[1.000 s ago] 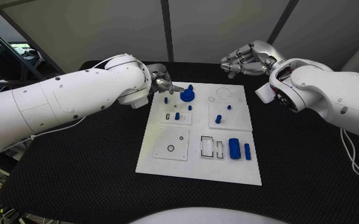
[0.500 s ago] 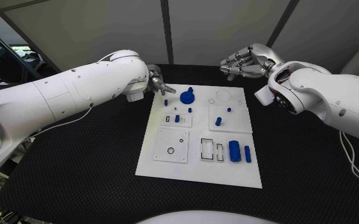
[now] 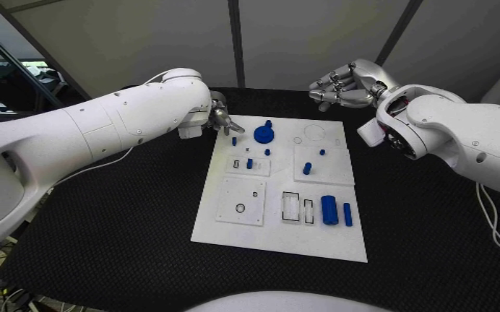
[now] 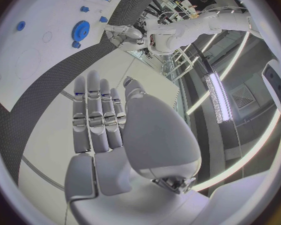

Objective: Assemble the parts on the task board

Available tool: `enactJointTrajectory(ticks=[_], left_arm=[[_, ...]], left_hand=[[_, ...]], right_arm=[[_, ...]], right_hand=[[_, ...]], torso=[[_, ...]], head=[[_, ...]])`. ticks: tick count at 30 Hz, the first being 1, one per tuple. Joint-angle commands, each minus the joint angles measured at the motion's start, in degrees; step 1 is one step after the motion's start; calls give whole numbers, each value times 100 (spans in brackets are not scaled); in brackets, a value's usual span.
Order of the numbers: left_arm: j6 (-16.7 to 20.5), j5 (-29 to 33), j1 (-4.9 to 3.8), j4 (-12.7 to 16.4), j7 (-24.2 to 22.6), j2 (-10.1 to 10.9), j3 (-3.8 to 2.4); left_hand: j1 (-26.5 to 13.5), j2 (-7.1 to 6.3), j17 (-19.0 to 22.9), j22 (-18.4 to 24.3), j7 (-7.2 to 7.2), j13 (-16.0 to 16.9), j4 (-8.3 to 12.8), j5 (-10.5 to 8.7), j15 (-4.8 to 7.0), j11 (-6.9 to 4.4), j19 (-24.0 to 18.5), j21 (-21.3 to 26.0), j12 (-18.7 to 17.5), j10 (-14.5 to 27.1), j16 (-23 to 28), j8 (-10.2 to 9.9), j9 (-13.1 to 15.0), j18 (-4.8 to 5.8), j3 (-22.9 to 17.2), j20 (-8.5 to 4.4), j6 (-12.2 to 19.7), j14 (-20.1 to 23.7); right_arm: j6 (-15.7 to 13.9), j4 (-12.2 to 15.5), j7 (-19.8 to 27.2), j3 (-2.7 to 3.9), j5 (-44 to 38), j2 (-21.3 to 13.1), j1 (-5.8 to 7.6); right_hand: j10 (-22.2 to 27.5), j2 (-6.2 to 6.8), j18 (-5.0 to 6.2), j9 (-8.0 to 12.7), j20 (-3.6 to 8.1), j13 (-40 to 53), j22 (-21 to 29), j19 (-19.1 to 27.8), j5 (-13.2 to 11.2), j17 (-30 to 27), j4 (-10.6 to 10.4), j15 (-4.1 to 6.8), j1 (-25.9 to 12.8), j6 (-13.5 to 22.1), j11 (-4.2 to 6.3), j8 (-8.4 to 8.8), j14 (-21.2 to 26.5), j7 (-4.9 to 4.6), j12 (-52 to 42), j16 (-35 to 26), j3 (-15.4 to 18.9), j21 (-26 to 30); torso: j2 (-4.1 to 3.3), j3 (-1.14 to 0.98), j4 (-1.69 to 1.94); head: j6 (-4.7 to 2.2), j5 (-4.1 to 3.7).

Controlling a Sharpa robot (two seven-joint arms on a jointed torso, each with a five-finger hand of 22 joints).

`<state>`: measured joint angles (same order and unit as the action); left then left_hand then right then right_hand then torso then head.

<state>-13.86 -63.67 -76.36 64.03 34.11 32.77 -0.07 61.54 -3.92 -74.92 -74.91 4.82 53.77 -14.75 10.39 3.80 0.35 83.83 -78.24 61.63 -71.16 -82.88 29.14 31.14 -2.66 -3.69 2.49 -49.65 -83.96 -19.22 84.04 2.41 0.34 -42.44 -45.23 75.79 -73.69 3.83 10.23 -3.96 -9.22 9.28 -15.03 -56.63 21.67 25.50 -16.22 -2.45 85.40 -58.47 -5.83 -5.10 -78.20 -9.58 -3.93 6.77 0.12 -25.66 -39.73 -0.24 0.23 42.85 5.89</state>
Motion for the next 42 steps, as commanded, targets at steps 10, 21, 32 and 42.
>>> enactJointTrajectory(ticks=[10,21,32,42], left_arm=[[-316,-95,-6,-82,12,-62,45],[-514,-46,-5,-79,-66,-64,67],[-505,-36,-5,-30,-121,-73,112],[-388,-14,-5,9,-147,-90,123]], left_hand=[[88,19,-738,-156,-7,16,-19,-23,-51,9,29,-9,18,26,4,-32,-21,-59,63,32,-68,-372],[257,166,-738,-156,-29,3,-25,1,-41,-8,27,1,32,28,5,-15,-63,-61,82,25,-174,-373],[326,208,-750,-178,-38,6,-17,4,-36,-16,35,-14,46,19,-8,-11,-80,-57,91,20,-207,-378],[419,297,-754,-183,-42,2,-6,11,-31,-21,36,-13,55,12,-12,-17,-107,-56,80,13,-225,-381]], right_arm=[[35,-27,57,2,29,39,10],[26,-45,52,2,29,50,10],[22,-65,43,2,29,64,10],[30,-80,42,2,29,85,9]], right_hand=[[43,-6,17,-5,-1,-14,12,39,35,-10,7,3,-33,11,18,-20,25,-39,23,-27,-48,33],[45,-6,17,-5,-2,-18,15,39,39,-11,7,2,-32,13,17,-20,26,-40,23,-33,-54,37],[46,-7,18,-4,-3,-21,18,40,43,-13,7,1,-31,15,16,-20,27,-41,22,-38,-60,42],[48,-6,18,-4,-4,-23,20,40,45,-14,8,0,-30,16,16,-20,28,-41,22,-42,-64,45]], torso=[[4,-2,5],[5,-3,1],[2,-2,3],[5,0,0]], head=[[25,-5],[51,-7],[70,-14],[75,2]])
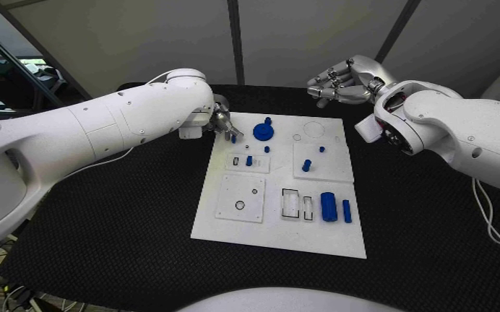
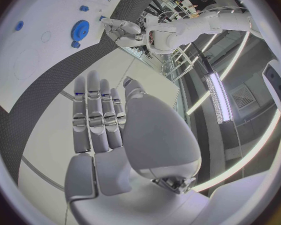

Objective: Assemble the parts on the task board

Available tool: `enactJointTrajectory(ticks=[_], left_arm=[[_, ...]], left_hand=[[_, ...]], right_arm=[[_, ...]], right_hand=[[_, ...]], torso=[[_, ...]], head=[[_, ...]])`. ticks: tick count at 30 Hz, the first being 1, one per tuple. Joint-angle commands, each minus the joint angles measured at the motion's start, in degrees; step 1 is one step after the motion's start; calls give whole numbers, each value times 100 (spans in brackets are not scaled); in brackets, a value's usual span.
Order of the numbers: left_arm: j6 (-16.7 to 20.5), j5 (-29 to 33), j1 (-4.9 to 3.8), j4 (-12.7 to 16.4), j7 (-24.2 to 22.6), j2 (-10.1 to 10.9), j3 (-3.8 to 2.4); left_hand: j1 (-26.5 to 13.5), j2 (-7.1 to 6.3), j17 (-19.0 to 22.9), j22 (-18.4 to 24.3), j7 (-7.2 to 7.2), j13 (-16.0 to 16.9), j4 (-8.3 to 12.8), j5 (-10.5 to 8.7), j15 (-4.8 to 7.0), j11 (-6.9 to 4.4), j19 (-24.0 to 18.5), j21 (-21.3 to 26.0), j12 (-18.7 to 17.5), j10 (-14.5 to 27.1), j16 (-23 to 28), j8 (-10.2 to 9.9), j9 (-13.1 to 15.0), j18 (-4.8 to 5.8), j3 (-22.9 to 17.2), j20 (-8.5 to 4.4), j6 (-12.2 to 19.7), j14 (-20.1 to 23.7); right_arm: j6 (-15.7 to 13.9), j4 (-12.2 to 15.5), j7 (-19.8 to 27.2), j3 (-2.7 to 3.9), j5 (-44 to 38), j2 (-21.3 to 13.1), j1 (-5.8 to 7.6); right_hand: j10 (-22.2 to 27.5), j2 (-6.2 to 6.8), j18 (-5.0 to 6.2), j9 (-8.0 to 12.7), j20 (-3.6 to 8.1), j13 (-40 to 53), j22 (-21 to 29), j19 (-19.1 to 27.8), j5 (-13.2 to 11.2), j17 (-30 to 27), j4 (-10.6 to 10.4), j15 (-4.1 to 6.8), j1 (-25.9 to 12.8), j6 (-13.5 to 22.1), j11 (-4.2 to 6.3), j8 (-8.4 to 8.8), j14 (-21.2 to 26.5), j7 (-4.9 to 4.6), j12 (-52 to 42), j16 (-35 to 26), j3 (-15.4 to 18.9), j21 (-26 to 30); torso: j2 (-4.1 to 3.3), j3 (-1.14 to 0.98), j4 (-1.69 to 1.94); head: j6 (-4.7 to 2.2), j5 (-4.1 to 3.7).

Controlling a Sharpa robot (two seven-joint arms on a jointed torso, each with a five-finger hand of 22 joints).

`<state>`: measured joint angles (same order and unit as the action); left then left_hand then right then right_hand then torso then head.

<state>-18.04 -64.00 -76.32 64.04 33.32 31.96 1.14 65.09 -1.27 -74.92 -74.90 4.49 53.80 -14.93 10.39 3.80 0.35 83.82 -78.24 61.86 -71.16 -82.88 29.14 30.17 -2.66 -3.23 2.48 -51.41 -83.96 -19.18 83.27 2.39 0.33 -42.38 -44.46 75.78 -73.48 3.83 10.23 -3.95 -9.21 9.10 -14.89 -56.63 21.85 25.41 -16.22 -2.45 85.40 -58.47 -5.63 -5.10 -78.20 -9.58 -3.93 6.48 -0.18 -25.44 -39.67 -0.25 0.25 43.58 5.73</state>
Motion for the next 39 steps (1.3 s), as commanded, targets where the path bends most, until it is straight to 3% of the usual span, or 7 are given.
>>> enactJointTrajectory(ticks=[1,11,16,21,25,32,39], left_arm=[[36,26,-8,8,-66,-11,2],[92,162,-4,16,-69,-37,4],[109,242,-2,25,-114,-35,5],[125,412,-1,29,-147,-19,5],[143,508,0,55,-168,20,5],[338,696,1,202,-186,169,3],[736,783,7,800,-148,521,-26]], left_hand=[[89,56,-755,-184,-9,-5,17,12,-31,-21,36,-11,33,13,-12,-20,-16,-56,28,12,-53,-382],[546,334,-761,-204,-32,-45,232,18,-10,-46,41,-13,24,24,-18,-50,-92,-54,-241,-1,-60,-386],[1052,487,-762,-211,-59,-95,588,44,27,-83,40,-5,-33,71,-18,-74,-139,-57,-807,-36,-25,-386],[1090,253,-766,-230,-21,-160,905,50,17,-70,41,1,-89,53,-20,6,-123,-56,-1920,-41,1,-388],[699,-9,-765,-251,-21,-201,1101,26,-5,-65,43,6,-87,-9,-19,195,-2,-54,-2872,-18,44,-388],[465,-82,-768,-263,-38,-193,1223,11,6,-68,46,11,-53,-47,-20,333,99,-54,-3235,-21,80,-389],[386,-102,-775,-267,-48,-226,1281,-10,16,-76,49,14,-65,-53,-27,403,153,-54,-3356,-28,94,-392]], right_arm=[[27,-5,45,3,23,11,10],[44,-63,51,3,24,53,9],[62,-79,46,3,24,55,8],[70,-90,41,3,24,51,8],[71,-100,38,3,24,51,8],[72,-111,41,3,28,52,8],[83,-130,42,3,31,38,1]], right_hand=[[27,-6,18,-5,-5,-5,6,40,26,-5,9,0,-30,16,-5,-20,29,-41,22,-13,-34,24],[29,-6,18,-5,-6,-8,8,41,29,-7,9,-1,-29,17,-5,-20,30,-42,22,-18,-39,28],[30,-5,18,-5,-7,-11,10,42,30,-8,8,-2,-31,19,-7,-21,31,-43,22,-23,-43,32],[30,-6,18,-5,-8,-12,11,42,31,-8,8,-3,-31,17,-7,-22,31,-43,22,-25,-45,34],[30,-6,18,-5,-8,-13,12,42,31,-9,7,-3,-33,17,-7,-22,31,-43,21,-26,-47,36],[30,-6,18,-5,-8,-13,12,42,31,-9,7,-3,-33,17,-7,-22,31,-43,21,-26,-47,36],[29,-5,18,-6,-10,-15,14,43,31,-10,5,-4,-37,15,-8,-24,31,-44,20,-30,-49,40]], torso=[[-1,0,-2],[-2,0,1],[-3,1,-2],[1,1,1],[0,3,2],[1,3,9],[2,22,24]], head=[[3,18],[3,22],[-4,10],[13,8],[21,11],[22,23],[17,28]])
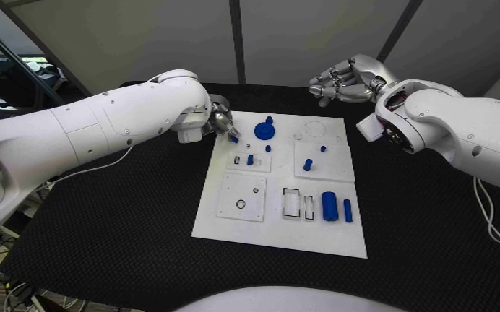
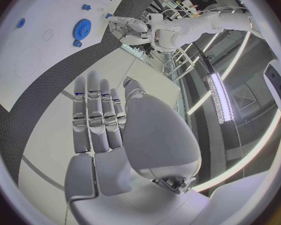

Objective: Assemble the parts on the task board

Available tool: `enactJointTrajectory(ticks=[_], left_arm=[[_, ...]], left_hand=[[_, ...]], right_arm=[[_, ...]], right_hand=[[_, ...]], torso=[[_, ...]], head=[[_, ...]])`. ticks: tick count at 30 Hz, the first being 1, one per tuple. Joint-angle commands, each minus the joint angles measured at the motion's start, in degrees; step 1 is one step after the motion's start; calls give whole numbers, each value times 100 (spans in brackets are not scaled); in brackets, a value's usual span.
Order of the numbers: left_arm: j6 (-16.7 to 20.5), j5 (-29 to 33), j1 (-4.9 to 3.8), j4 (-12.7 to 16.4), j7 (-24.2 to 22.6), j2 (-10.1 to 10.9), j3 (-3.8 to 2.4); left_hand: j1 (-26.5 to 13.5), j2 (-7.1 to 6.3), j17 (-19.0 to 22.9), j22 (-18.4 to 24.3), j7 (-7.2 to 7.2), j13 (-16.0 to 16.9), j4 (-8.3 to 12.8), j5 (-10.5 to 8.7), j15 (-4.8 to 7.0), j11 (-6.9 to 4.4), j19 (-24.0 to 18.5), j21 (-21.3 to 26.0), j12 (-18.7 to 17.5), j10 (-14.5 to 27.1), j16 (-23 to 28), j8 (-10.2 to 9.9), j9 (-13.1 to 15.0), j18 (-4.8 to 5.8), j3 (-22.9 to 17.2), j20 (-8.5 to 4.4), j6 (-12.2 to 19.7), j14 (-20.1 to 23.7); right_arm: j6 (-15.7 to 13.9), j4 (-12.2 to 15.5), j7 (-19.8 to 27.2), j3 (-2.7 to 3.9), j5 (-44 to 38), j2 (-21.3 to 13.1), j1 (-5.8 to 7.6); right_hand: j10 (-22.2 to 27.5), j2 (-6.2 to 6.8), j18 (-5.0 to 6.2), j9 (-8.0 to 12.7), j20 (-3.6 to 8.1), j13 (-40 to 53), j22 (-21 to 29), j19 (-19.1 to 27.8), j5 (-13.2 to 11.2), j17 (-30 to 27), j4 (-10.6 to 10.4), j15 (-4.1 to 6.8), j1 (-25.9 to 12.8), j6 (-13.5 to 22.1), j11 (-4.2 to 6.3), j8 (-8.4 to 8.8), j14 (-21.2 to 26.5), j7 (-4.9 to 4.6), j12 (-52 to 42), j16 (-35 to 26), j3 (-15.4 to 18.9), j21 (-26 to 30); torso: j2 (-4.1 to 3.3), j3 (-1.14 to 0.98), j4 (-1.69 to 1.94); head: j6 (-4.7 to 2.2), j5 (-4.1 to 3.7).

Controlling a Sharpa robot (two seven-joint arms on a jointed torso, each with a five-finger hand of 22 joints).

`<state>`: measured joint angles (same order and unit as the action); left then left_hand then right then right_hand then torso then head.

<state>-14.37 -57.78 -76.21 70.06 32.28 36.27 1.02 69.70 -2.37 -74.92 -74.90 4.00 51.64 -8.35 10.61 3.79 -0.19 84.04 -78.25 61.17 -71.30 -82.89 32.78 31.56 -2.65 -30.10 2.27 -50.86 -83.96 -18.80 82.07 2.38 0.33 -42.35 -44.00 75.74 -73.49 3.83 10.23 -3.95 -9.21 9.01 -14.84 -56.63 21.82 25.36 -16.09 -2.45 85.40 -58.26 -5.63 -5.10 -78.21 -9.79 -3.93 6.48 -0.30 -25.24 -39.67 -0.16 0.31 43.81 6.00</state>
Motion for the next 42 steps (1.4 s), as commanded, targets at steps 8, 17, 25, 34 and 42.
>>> enactJointTrajectory(ticks=[8,17,25,34,42], left_arm=[[927,188,26,916,29,531,-30],[1330,-59,177,1595,72,912,-23],[1302,-315,378,1820,106,992,-11],[1172,-588,466,1839,166,961,-9],[1134,-844,480,1855,213,955,-9]], left_hand=[[-174,-35,-783,-316,-21,30,671,-36,32,-42,52,-25,50,-99,-34,118,68,-44,-792,-17,35,-395],[-259,-94,-786,-435,-41,104,735,-35,50,-62,111,-135,122,-175,-37,193,119,-16,-933,-36,33,-397],[-350,-183,-790,-467,-62,146,813,-22,69,-82,127,-159,159,-218,-40,279,177,-10,-1121,-55,30,-398],[-454,-241,-791,-490,-84,163,840,-9,81,-99,136,-175,179,-251,-40,363,236,-5,-1232,-65,11,-399],[-518,-279,-793,-541,-107,222,864,13,97,-119,159,-221,235,-305,-42,432,291,7,-1289,-77,-2,-400]], right_arm=[[39,-28,50,3,28,-13,-1],[43,-34,39,2,23,-13,-3],[45,-28,41,2,21,-29,-11],[41,-24,27,2,12,-40,-19],[34,-21,20,2,10,-43,-20]], right_hand=[[29,-5,18,-6,-10,-5,10,43,34,-5,-8,-4,-37,-5,-8,-24,31,-23,20,-30,-36,19],[37,28,23,-5,-16,-46,38,28,256,-18,-7,-6,-31,5,-9,-32,17,-26,15,-85,-119,68],[37,28,23,-5,-16,-46,38,28,256,-18,-7,-6,-31,5,-9,-32,17,-26,15,-85,-119,68],[37,29,23,-5,-16,-47,38,28,258,-18,-7,-6,-32,5,-10,-32,17,-27,15,-86,-120,69],[36,36,23,-5,-17,-51,41,24,270,-19,-9,-6,-38,6,-10,-33,13,-27,14,-91,-126,73]], torso=[[8,17,29],[-2,15,16],[-1,22,13],[-2,9,11],[-5,8,10]], head=[[-8,23],[4,54],[8,63],[1,56],[8,61]])
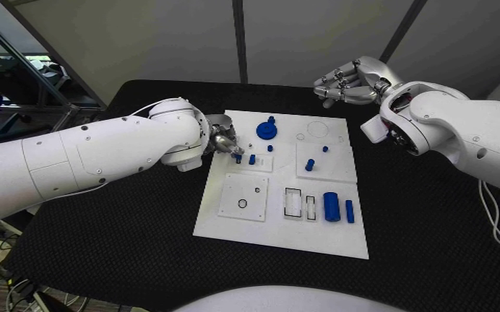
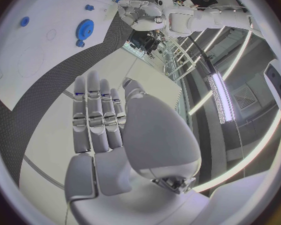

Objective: Assemble the parts on the task board

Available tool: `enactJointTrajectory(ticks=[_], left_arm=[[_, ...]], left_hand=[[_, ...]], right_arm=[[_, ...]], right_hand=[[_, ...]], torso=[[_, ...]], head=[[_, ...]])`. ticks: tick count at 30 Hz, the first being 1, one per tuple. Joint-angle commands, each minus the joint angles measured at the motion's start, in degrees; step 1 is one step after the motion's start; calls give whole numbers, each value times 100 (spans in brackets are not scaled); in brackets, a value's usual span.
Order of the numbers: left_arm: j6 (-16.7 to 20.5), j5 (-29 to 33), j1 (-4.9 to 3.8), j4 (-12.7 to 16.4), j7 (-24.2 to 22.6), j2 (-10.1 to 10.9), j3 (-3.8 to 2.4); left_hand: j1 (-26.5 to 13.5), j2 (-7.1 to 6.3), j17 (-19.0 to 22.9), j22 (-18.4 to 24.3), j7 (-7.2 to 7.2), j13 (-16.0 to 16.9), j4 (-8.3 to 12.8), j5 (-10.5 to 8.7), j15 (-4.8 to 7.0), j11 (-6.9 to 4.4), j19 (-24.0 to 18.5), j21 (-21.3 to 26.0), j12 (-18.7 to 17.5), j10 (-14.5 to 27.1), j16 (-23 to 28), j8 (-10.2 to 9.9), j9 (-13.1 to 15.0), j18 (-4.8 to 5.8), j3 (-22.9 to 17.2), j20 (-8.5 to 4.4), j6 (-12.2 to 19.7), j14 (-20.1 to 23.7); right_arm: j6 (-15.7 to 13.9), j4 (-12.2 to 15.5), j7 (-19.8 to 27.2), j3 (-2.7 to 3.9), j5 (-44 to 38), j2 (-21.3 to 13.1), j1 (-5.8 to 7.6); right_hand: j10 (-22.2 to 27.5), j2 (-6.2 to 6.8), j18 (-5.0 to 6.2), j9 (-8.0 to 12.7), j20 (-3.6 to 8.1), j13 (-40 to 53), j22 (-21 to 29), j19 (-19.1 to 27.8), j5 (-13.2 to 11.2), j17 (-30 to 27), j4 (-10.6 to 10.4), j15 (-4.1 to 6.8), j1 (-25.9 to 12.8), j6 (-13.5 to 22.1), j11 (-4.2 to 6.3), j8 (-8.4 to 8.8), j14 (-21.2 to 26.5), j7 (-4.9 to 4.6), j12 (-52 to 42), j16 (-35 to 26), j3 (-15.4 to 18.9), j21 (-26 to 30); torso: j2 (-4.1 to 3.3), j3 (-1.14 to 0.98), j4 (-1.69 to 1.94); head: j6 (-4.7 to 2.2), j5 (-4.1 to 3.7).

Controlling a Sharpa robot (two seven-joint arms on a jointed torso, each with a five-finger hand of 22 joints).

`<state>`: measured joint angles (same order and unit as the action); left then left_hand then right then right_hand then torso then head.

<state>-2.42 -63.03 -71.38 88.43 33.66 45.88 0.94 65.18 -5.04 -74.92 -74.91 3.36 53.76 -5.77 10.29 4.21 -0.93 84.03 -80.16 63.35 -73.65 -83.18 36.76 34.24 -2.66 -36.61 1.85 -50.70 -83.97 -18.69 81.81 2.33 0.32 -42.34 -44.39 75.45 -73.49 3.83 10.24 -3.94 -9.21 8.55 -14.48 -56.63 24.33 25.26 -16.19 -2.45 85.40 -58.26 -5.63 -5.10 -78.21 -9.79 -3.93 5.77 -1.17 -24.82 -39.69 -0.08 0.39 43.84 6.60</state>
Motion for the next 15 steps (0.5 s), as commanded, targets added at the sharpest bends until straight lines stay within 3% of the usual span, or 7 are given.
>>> enactJointTrajectory(ticks=[1,15], left_arm=[[-64,-342,-2,20,78,-7,-1],[-288,-539,6,28,111,-54,1]], left_hand=[[-71,-13,-793,-544,-45,10,609,49,57,-46,161,-32,19,-71,-12,39,28,8,-644,-36,-18,-400],[-158,-49,-795,-562,-71,17,621,61,72,-67,169,-44,35,-100,-13,124,103,11,-683,-49,-35,-400]], right_arm=[[22,5,24,3,10,-4,9],[32,20,22,2,9,-9,9]], right_hand=[[36,36,23,-5,-17,-5,5,24,20,-9,0,-6,-38,7,-10,-33,13,-27,14,-20,-39,31],[36,36,23,-5,-17,-5,5,24,20,-9,0,-6,-38,7,-10,-33,13,-27,14,-20,-39,31]], torso=[[-2,-1,2],[-1,-1,4]], head=[[5,1],[23,-6]])
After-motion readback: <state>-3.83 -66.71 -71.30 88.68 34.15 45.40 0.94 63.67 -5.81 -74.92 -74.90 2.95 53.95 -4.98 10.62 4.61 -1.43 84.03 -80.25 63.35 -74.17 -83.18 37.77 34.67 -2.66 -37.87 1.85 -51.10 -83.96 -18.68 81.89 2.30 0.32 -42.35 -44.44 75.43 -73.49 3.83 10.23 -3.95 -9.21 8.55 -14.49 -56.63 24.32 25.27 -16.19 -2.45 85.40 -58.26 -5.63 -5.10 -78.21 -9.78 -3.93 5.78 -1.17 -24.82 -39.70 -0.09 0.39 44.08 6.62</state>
